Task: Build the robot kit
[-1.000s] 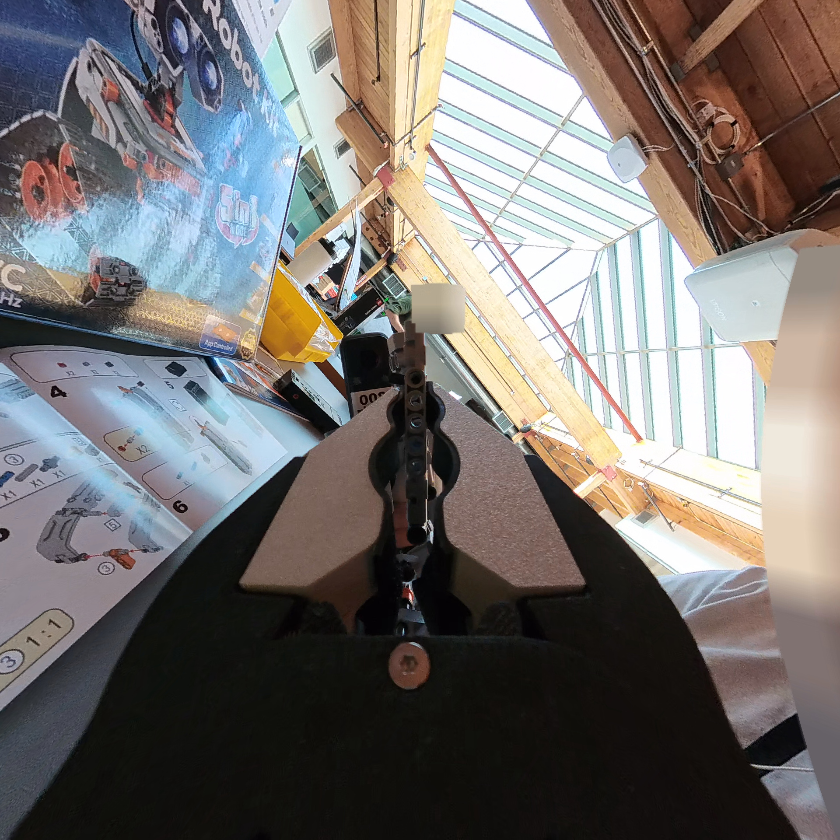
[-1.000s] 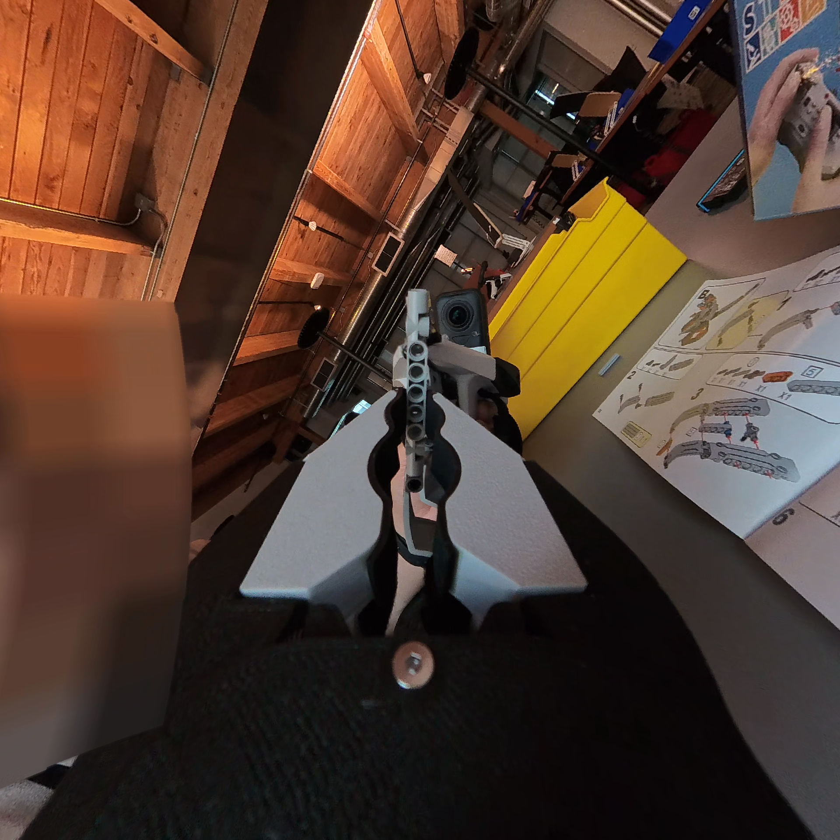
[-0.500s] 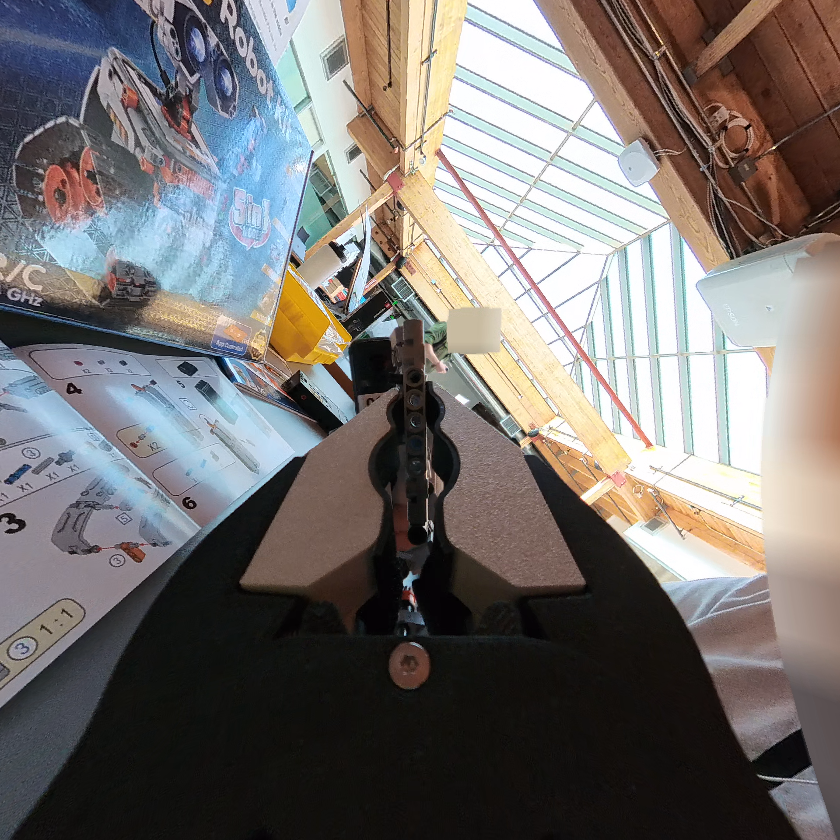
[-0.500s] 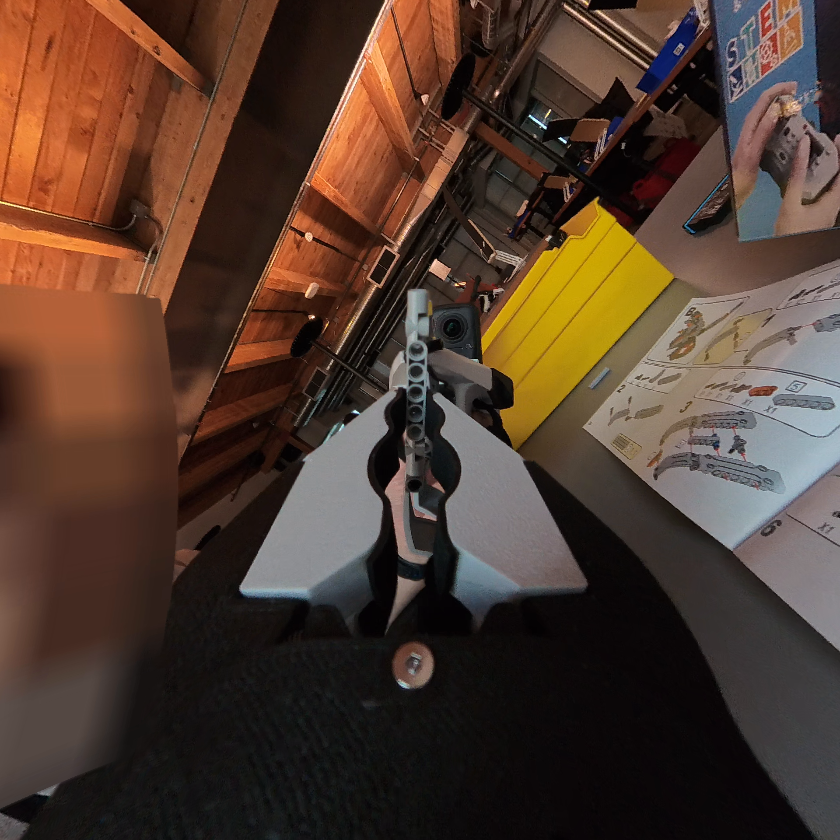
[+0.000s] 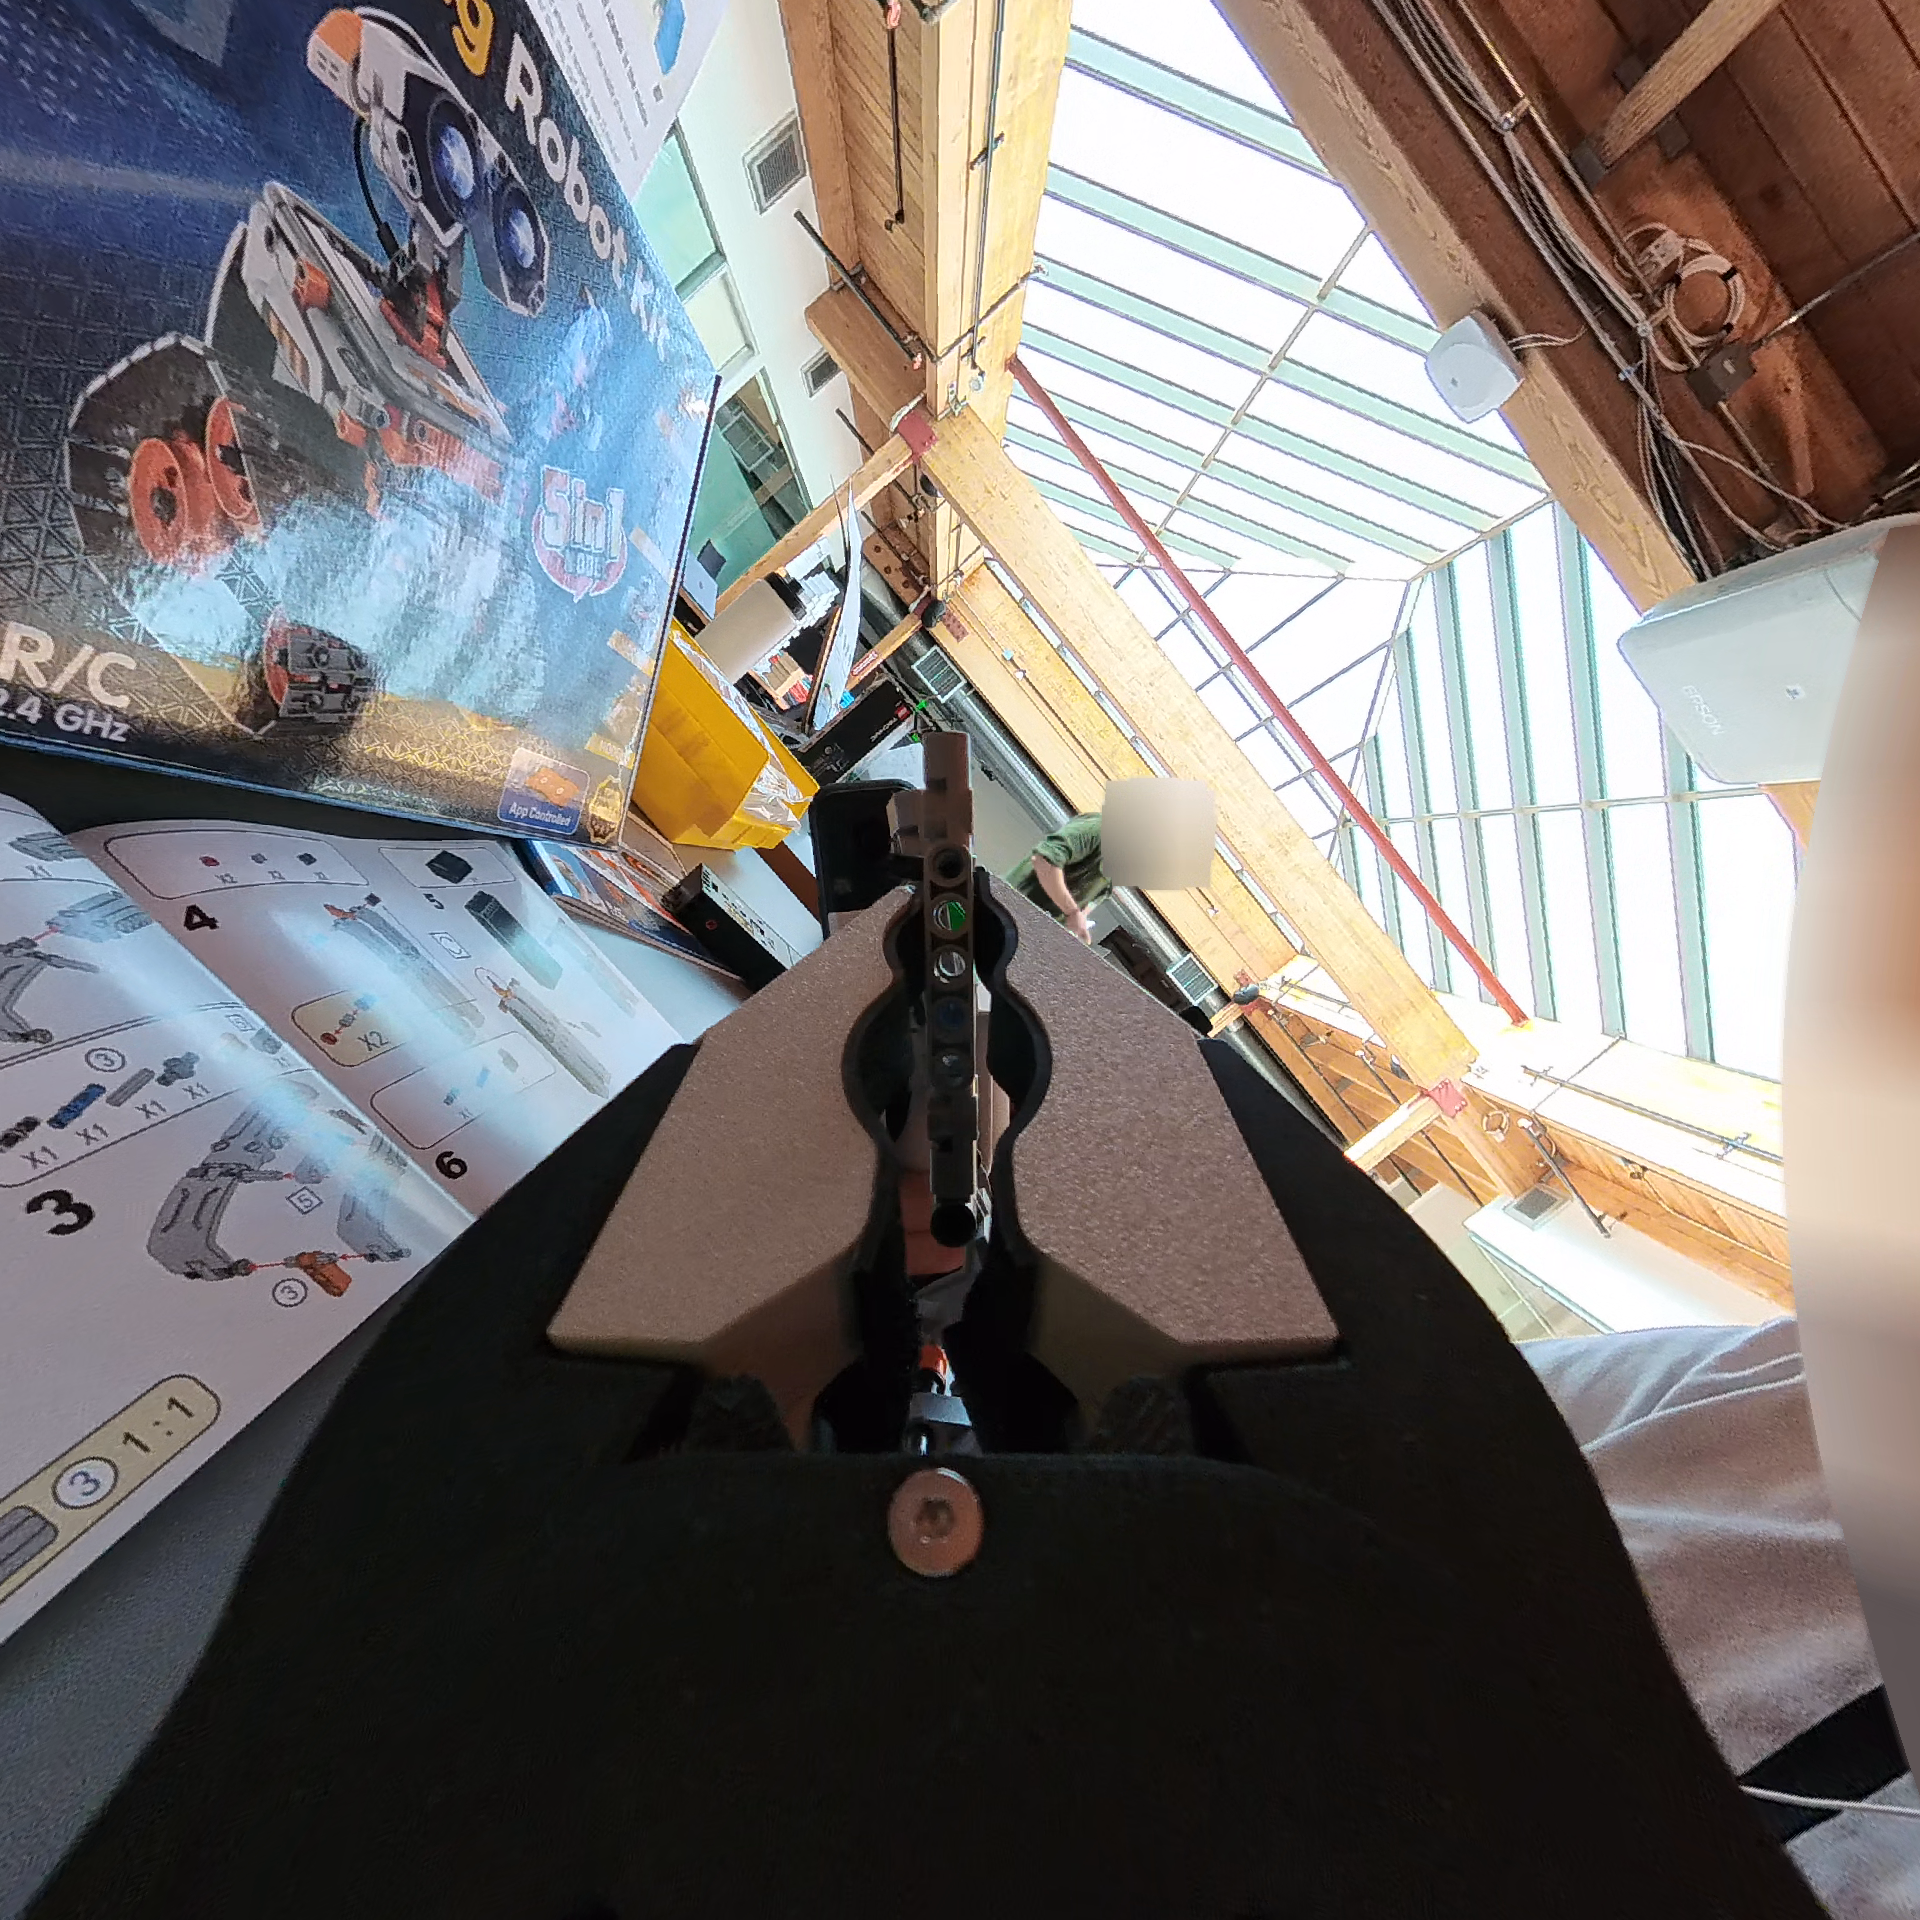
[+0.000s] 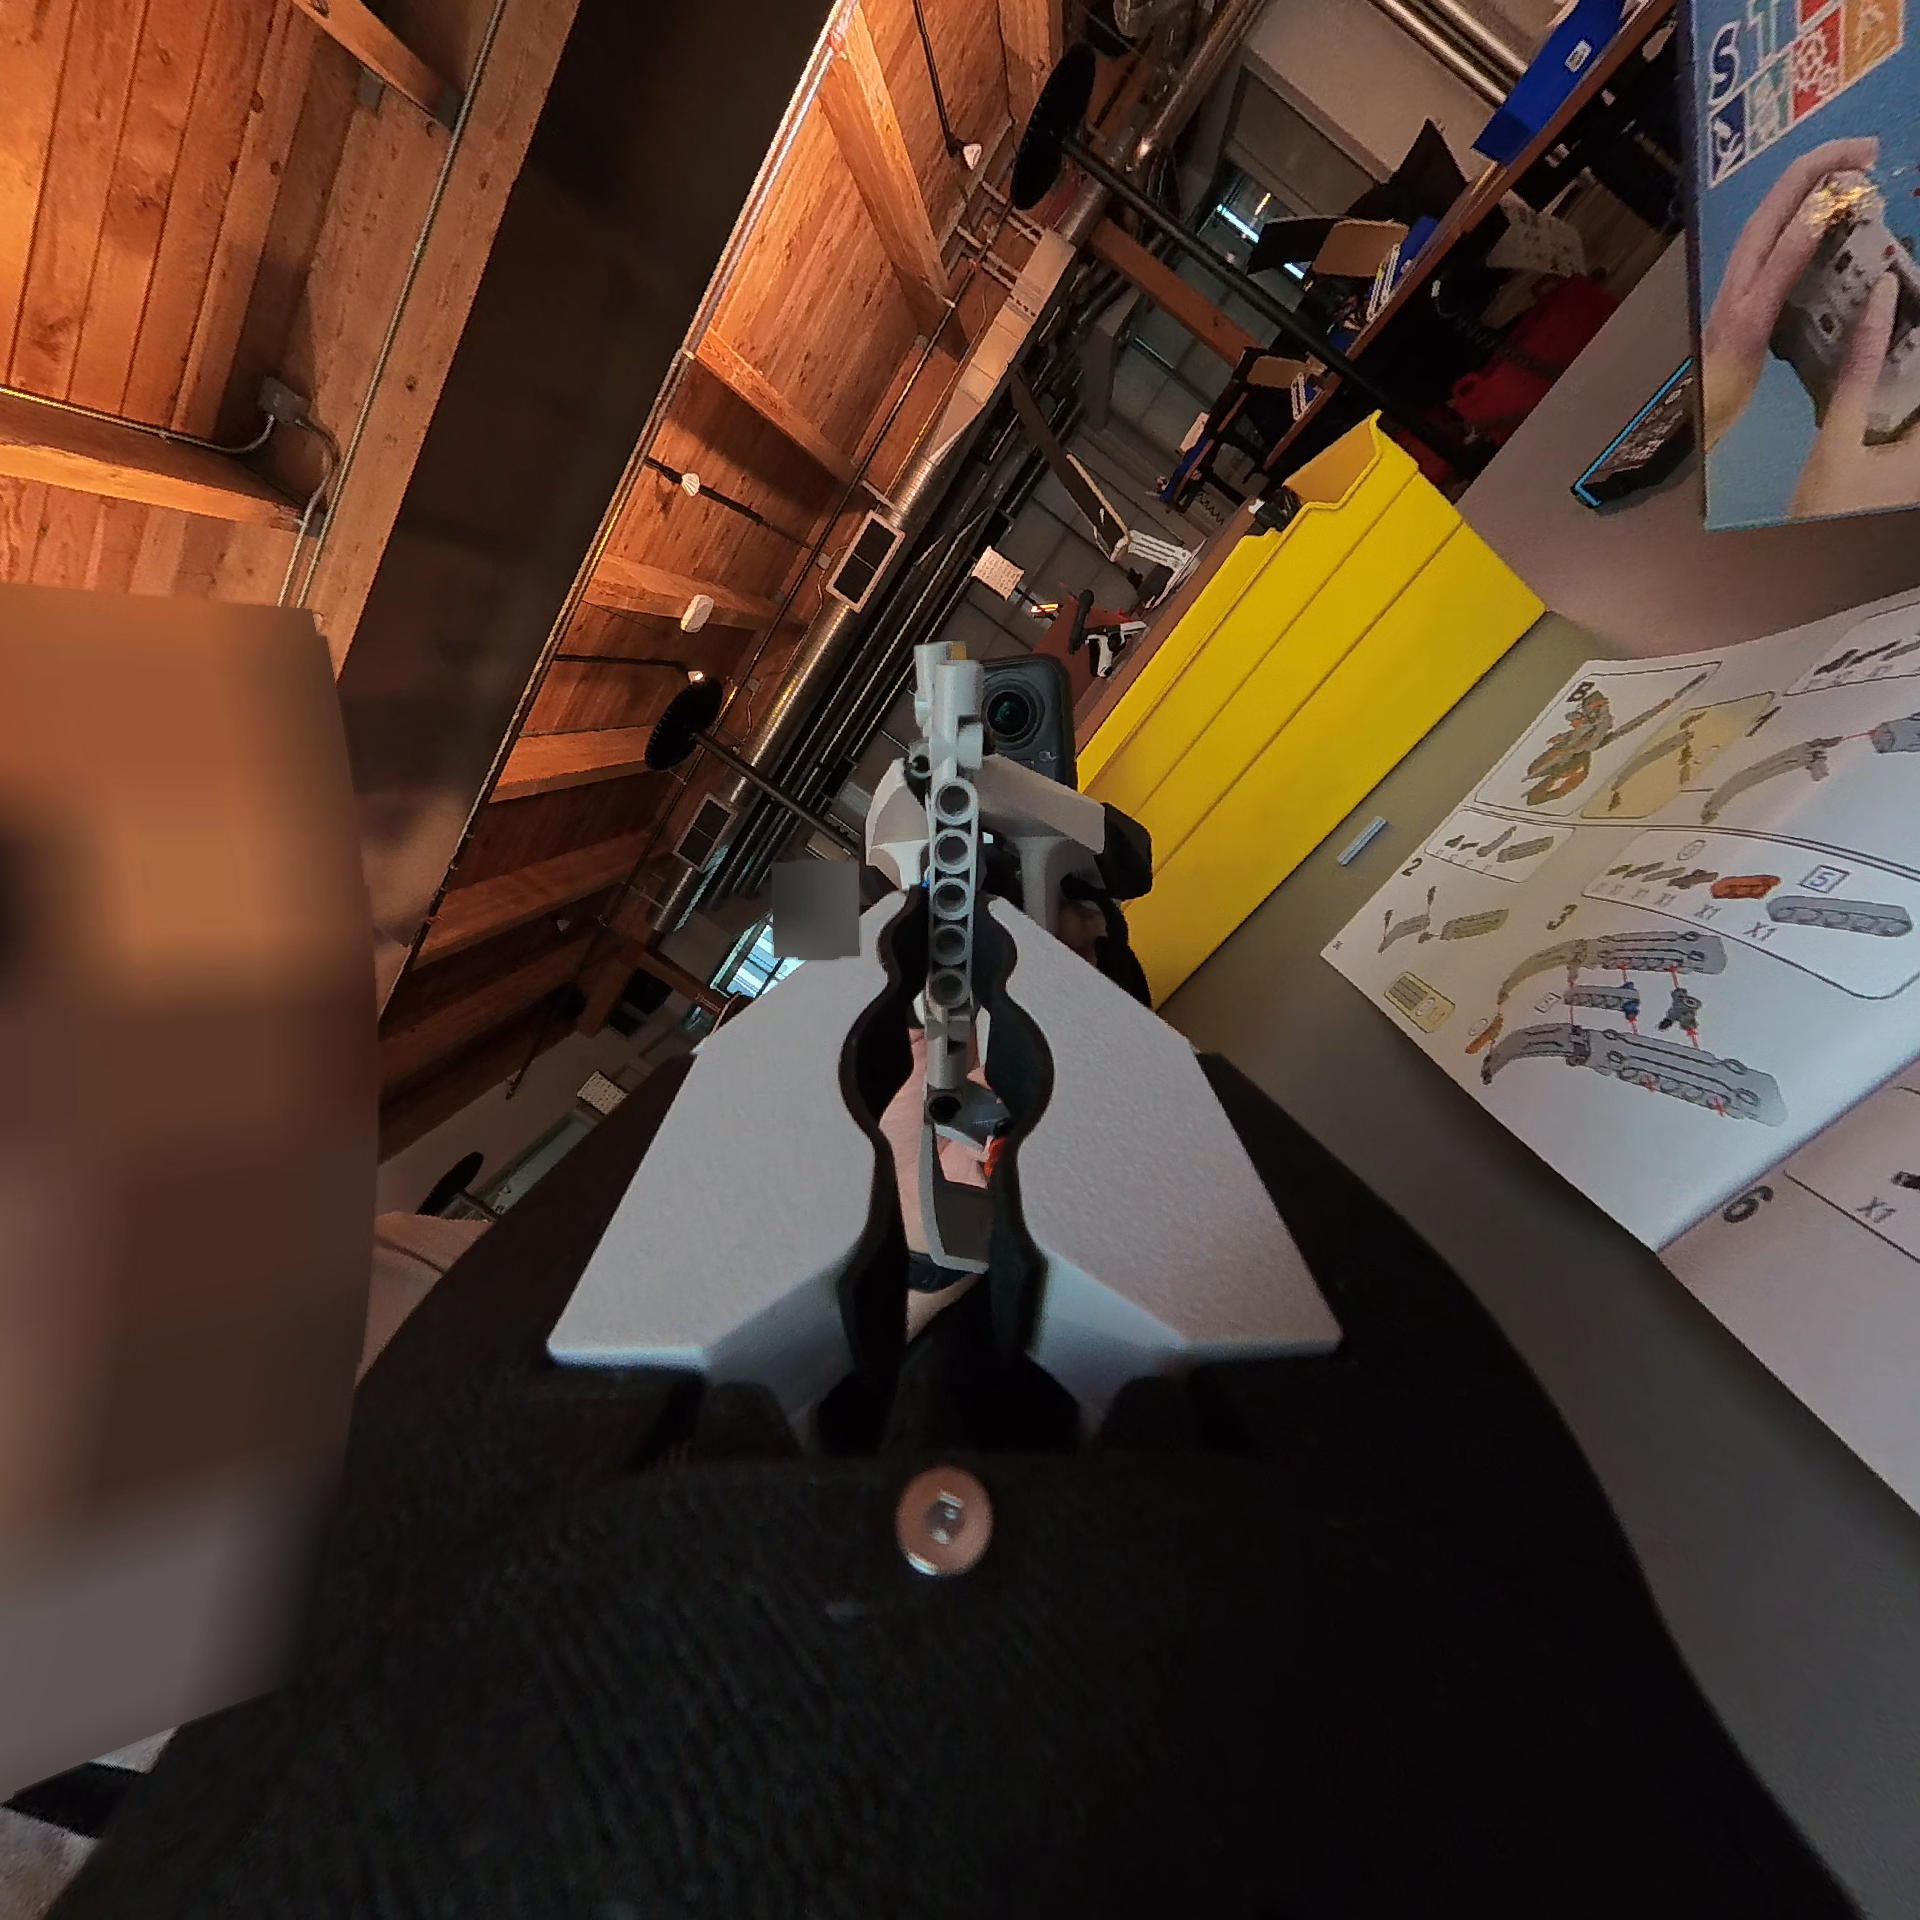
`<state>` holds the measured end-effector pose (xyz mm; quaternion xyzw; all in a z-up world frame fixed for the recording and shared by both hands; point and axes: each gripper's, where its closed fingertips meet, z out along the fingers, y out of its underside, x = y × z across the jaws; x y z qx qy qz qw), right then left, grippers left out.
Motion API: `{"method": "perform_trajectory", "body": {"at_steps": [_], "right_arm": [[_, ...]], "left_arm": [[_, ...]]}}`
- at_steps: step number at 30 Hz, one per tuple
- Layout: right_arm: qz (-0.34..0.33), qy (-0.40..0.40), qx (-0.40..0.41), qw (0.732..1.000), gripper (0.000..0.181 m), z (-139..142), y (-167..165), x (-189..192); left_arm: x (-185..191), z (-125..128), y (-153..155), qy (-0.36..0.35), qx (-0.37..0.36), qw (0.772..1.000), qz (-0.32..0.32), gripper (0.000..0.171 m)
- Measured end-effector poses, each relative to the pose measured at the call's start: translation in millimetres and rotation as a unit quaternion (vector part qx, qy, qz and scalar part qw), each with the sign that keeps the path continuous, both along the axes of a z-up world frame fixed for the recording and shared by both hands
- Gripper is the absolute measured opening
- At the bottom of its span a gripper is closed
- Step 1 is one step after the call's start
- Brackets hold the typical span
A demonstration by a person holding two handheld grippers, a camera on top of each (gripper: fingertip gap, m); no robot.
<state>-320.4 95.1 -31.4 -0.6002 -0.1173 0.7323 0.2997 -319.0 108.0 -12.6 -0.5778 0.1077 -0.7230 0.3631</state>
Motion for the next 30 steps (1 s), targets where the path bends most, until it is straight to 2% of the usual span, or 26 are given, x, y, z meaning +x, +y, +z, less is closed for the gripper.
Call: {"method": "perform_trajectory", "body": {"at_steps": [10,21,30], "right_arm": [[0.001,0.005,0.004,1.000,0.004,1.7,0.9,0.2],[0.006,-0.055,0.026,0.998,0.005,-7.3,0.5,2.3],[0.021,-0.090,0.038,0.995,0.005,-13.5,-2.4,6.5]], "left_arm": [[-0.3,-2.9,1.6,0.003,-0.009,1.000,0.001,0.005],[4.0,-11.1,2.0,0.030,-0.010,0.999,-0.002,0.005],[10.3,-17.7,-2.1,0.041,-0.025,0.998,-0.036,0.004]]}}
